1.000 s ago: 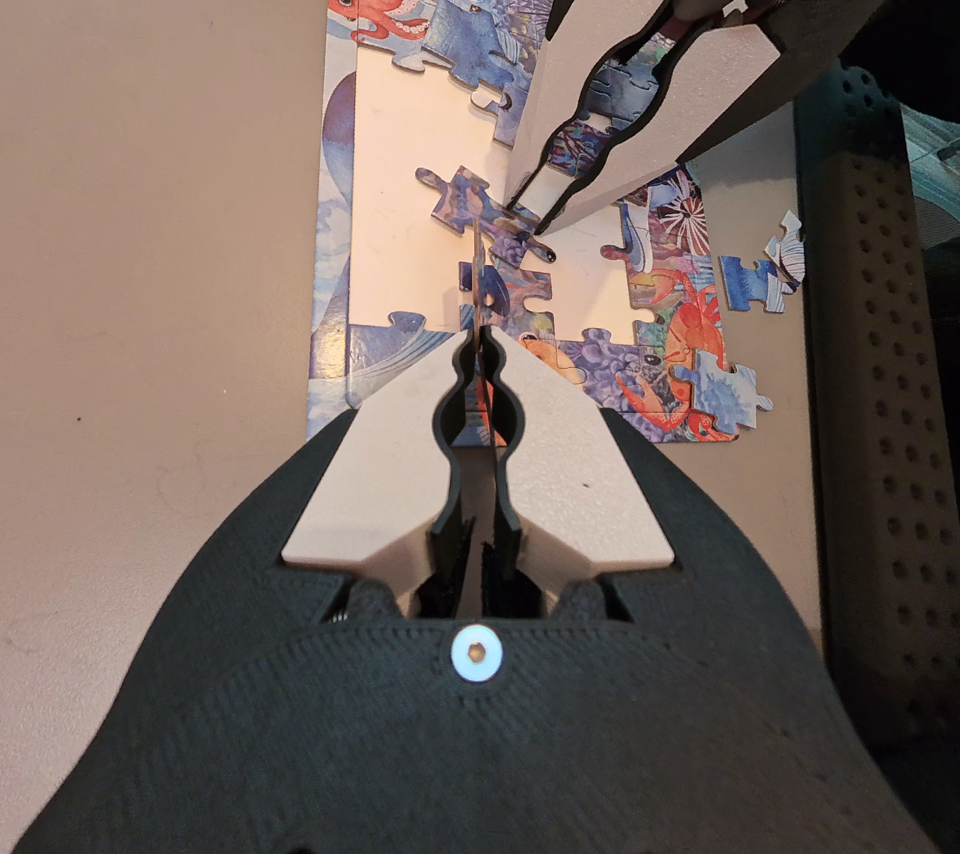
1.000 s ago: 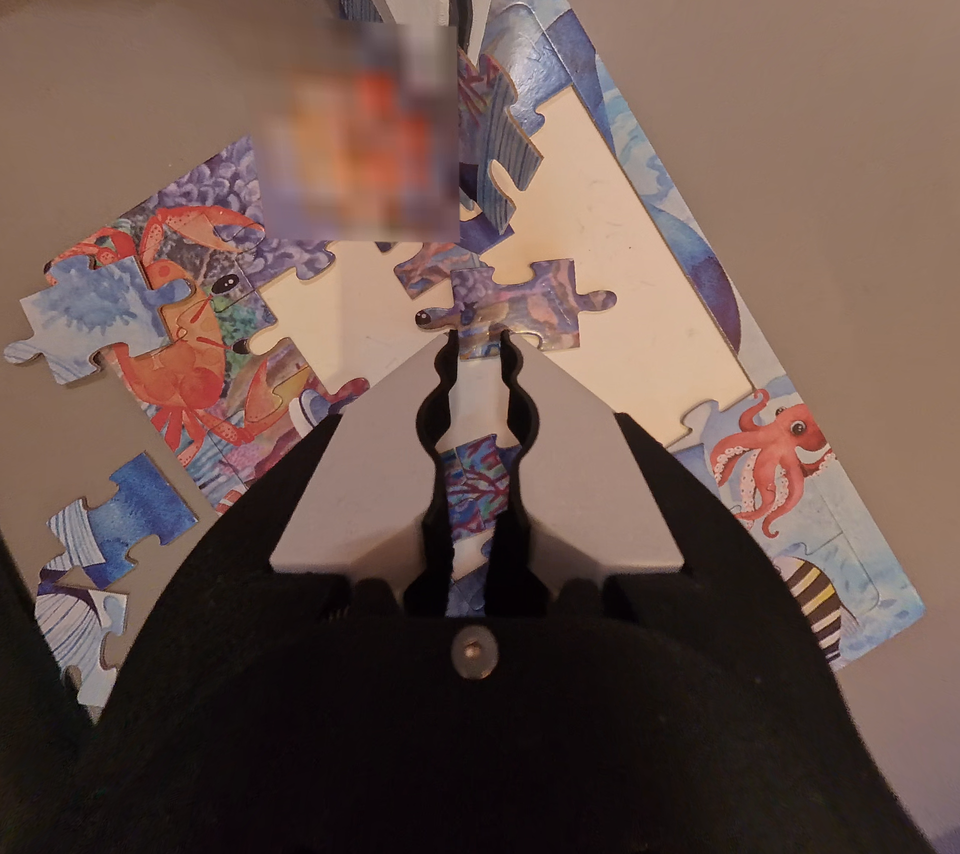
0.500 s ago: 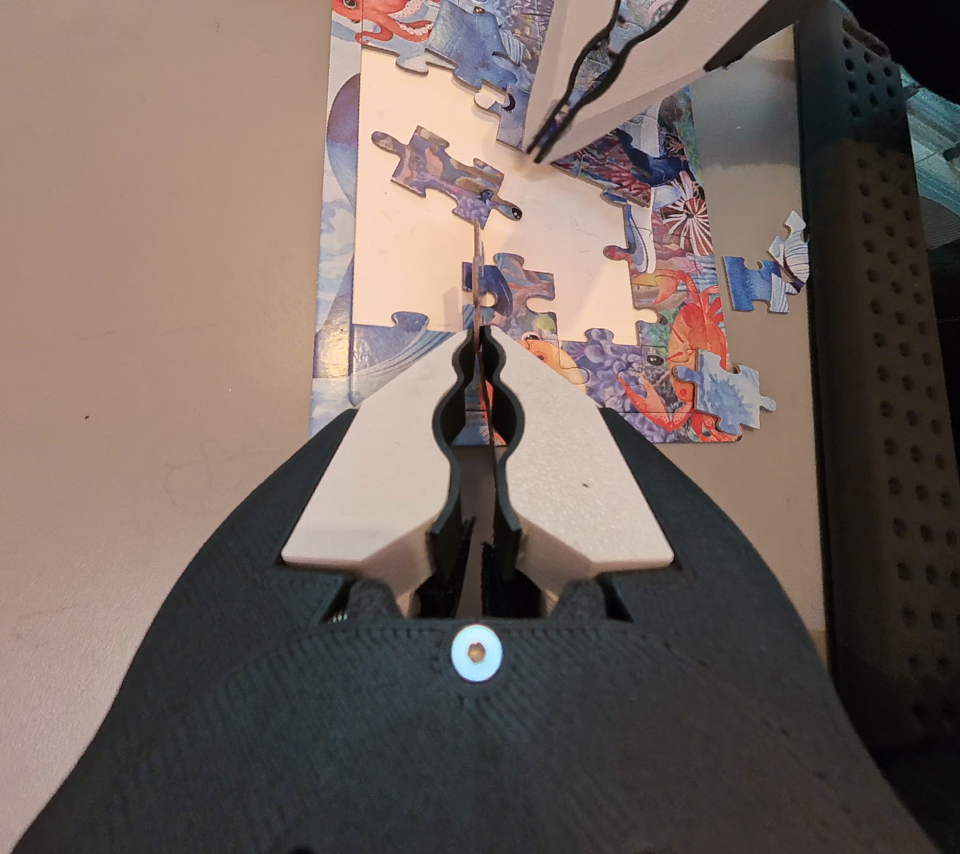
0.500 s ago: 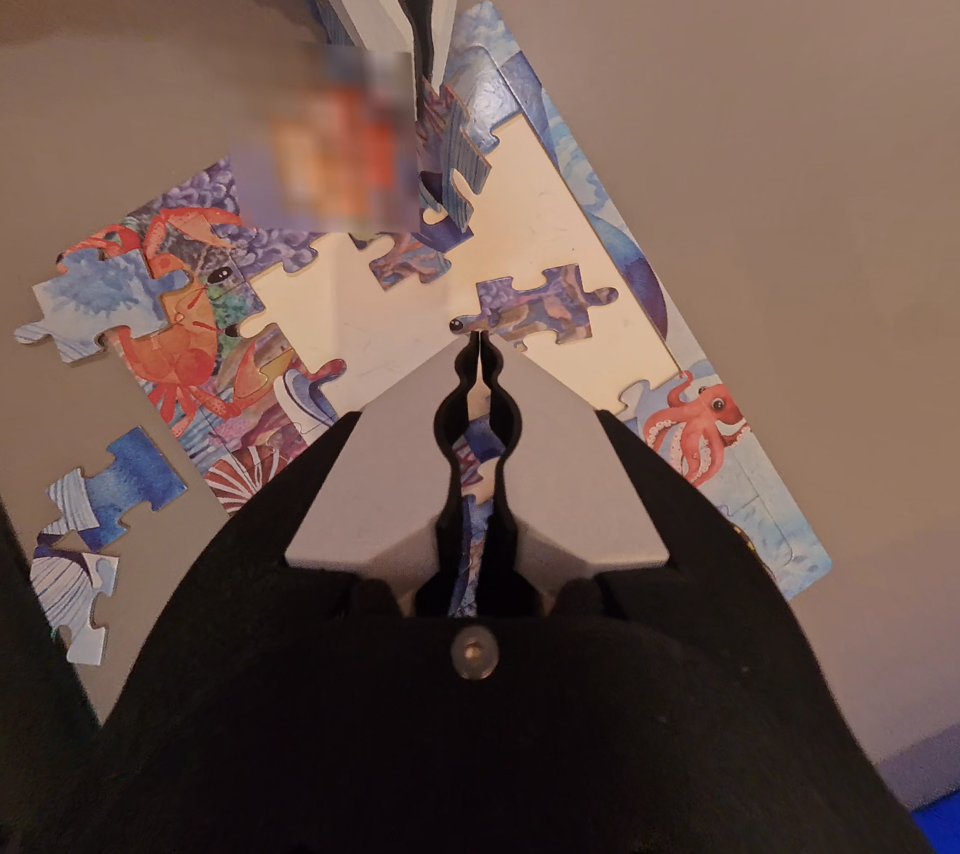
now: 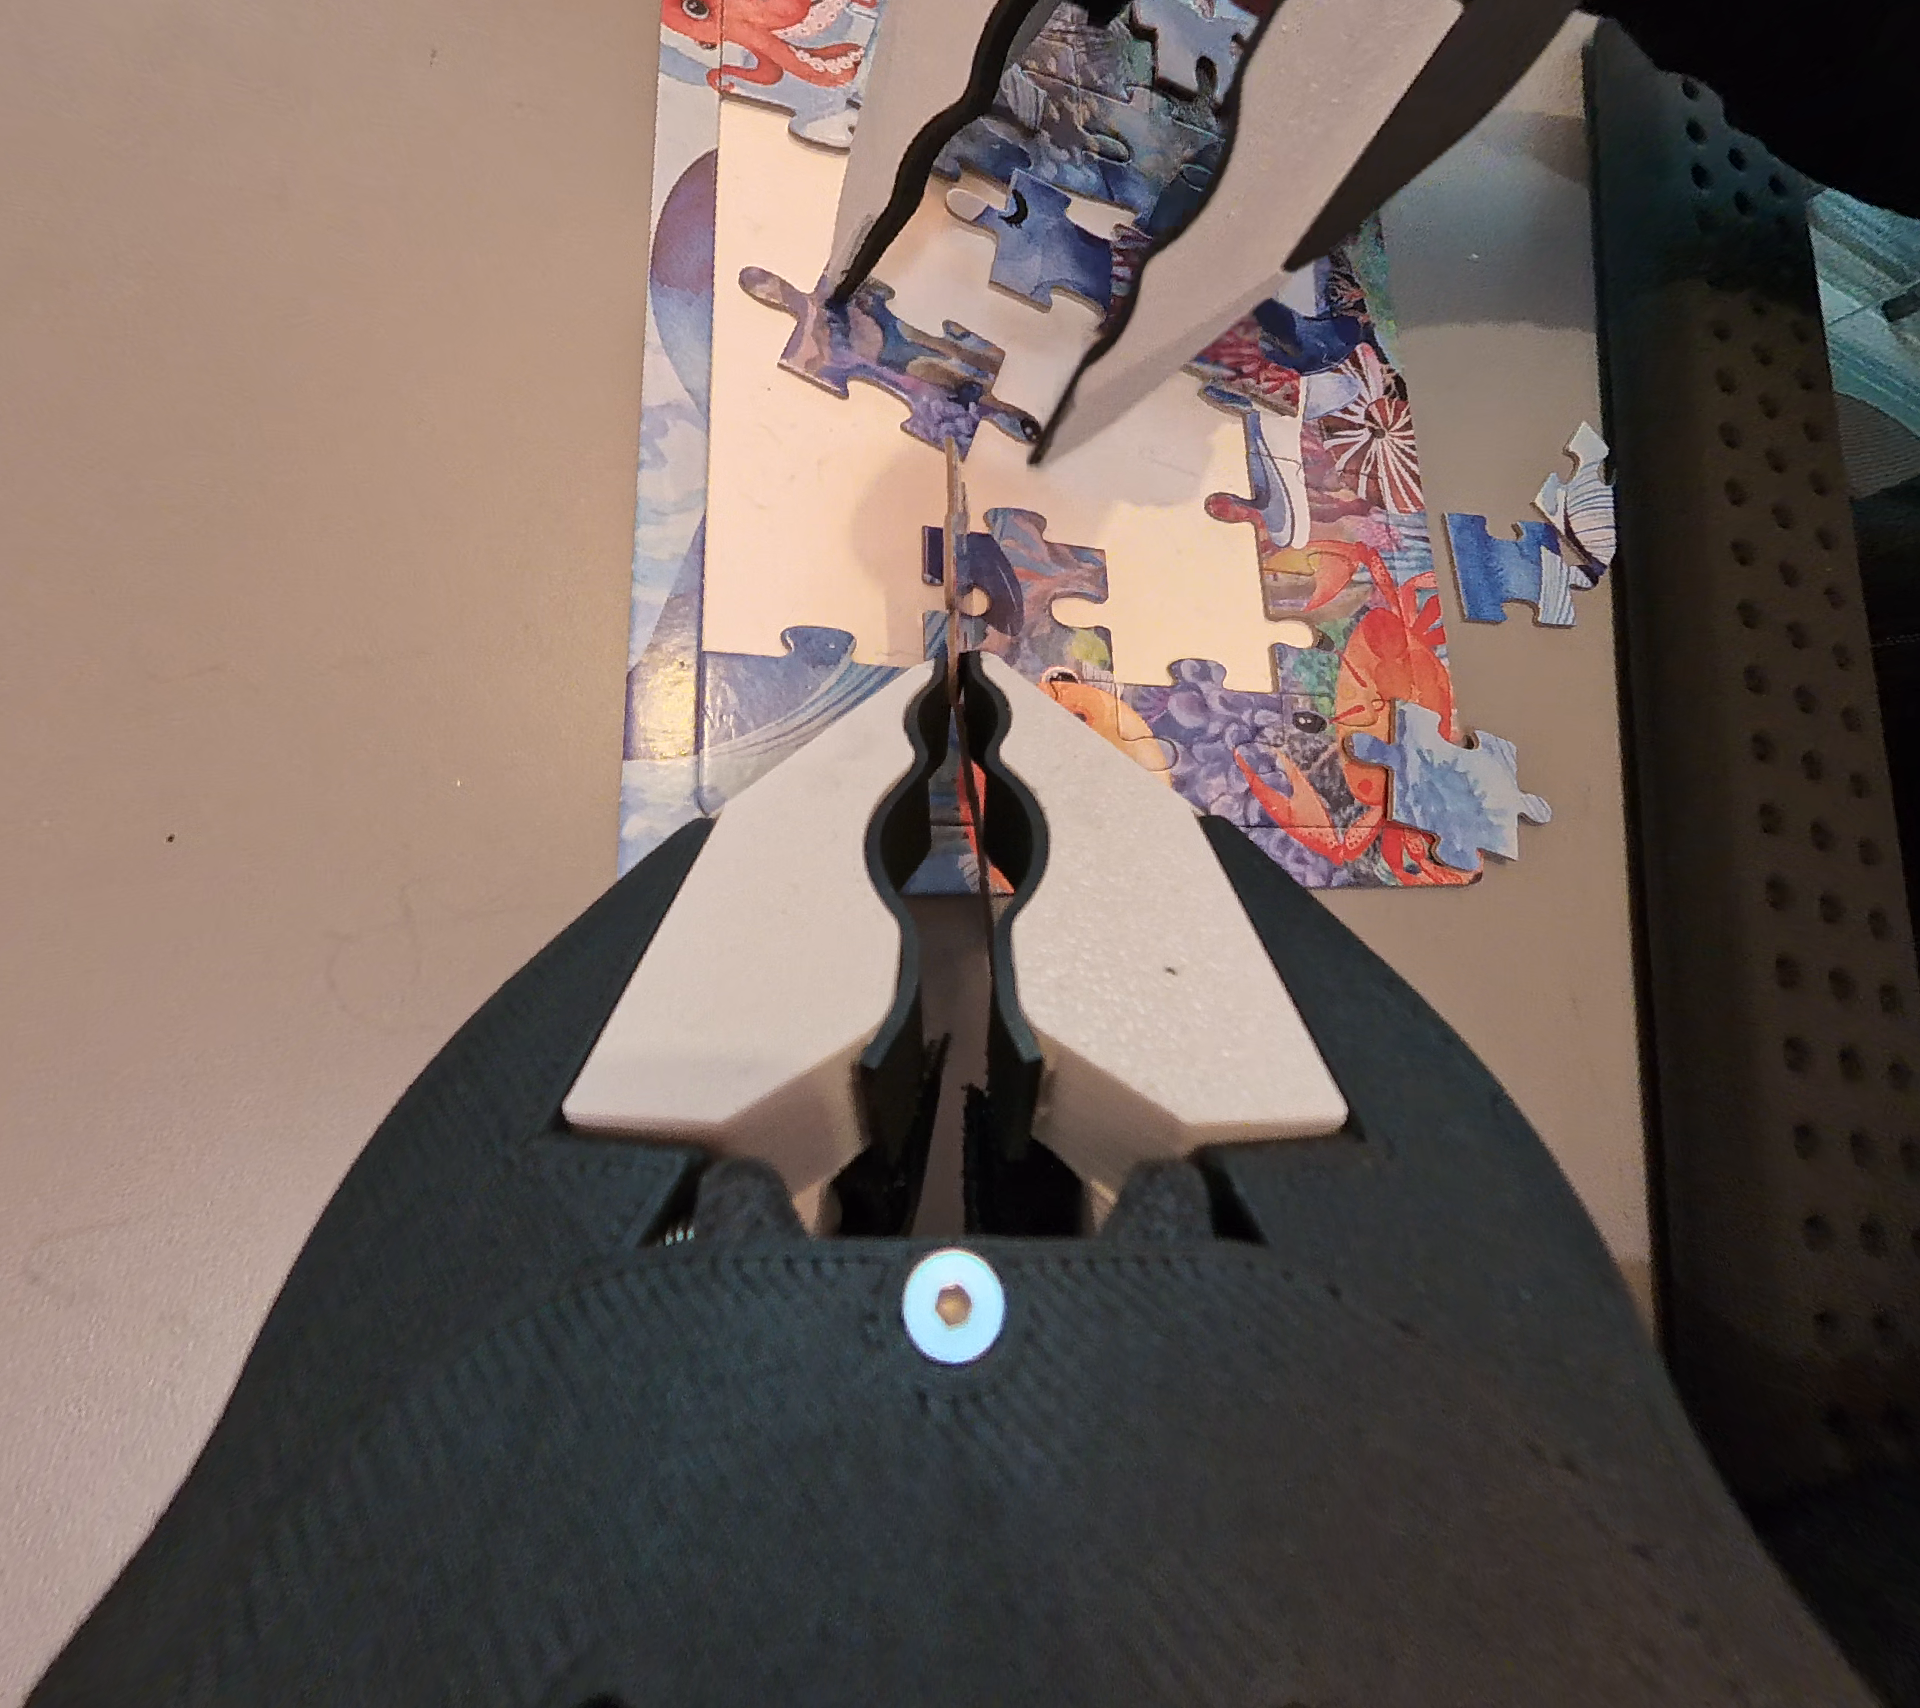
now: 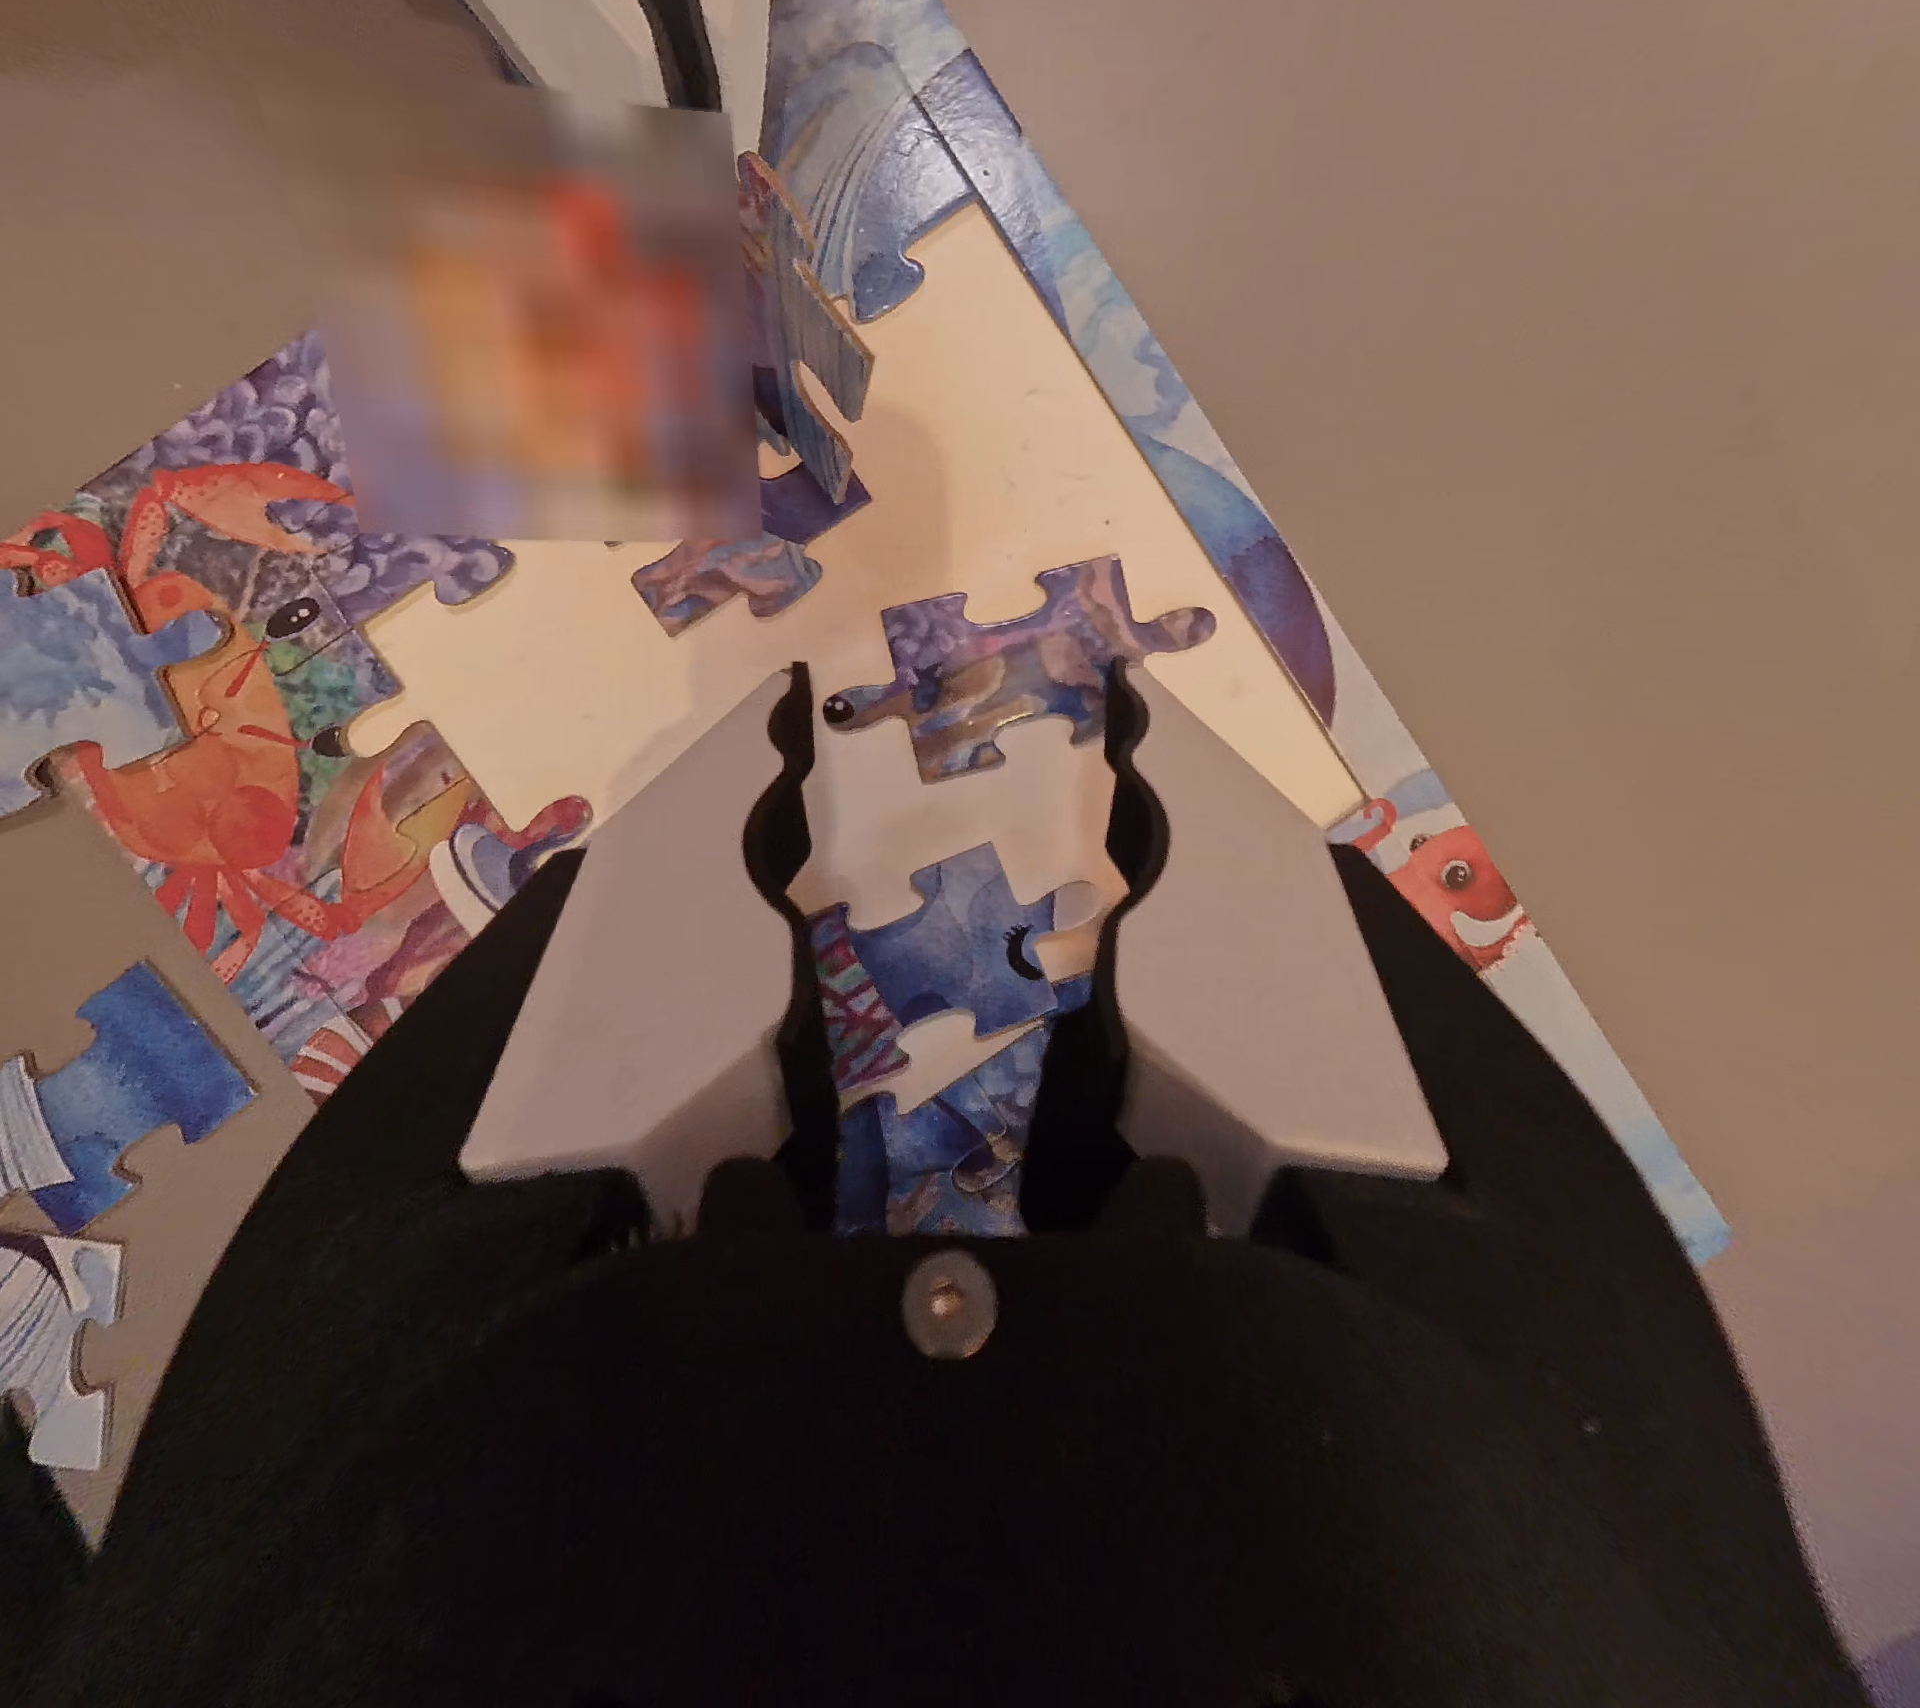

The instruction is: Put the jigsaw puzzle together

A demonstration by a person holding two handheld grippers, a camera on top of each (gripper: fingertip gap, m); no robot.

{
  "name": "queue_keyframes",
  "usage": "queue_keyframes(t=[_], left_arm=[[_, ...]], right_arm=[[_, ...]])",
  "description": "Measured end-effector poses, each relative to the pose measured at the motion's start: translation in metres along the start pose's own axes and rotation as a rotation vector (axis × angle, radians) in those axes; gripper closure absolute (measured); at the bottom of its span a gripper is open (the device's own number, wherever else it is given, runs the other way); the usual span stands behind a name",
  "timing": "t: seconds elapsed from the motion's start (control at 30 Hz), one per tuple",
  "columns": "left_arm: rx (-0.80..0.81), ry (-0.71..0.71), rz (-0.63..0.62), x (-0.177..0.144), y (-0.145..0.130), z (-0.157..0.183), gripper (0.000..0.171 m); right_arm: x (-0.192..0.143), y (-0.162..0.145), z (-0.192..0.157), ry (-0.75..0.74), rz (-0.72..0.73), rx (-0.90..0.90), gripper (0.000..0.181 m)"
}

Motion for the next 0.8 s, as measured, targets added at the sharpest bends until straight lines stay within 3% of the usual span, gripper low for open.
queue_keyframes(t=[0.03,0.23,0.4,0.5,0.8], left_arm=[[0.001,0.000,-0.001,0.000,0.000,0.000,0.171],[0.001,0.001,-0.002,0.000,0.000,0.000,0.171],[0.001,-0.003,-0.002,0.000,0.000,0.001,0.171],[0.002,-0.002,-0.002,0.000,0.000,0.001,0.171],[0.005,0.000,-0.004,0.000,0.001,0.001,0.171]], right_arm=[[-0.001,0.000,0.001,-0.005,-0.004,-0.001,0.129],[-0.002,0.000,0.011,-0.042,0.002,0.032,0.108],[0.001,0.000,0.011,0.002,0.010,0.050,0.115],[0.000,0.001,0.011,0.002,0.008,0.044,0.135],[-0.003,0.000,0.008,0.000,0.002,0.027,0.135]])
Point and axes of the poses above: each gripper's, where its closed fingertips meet, x out along the fingers, y out of its top, z = x × y across the jaws, the point moved 9 cm from there along -x, back along the fingers, and after that the axes turned 6 degrees about y, right-handed, at the moved point
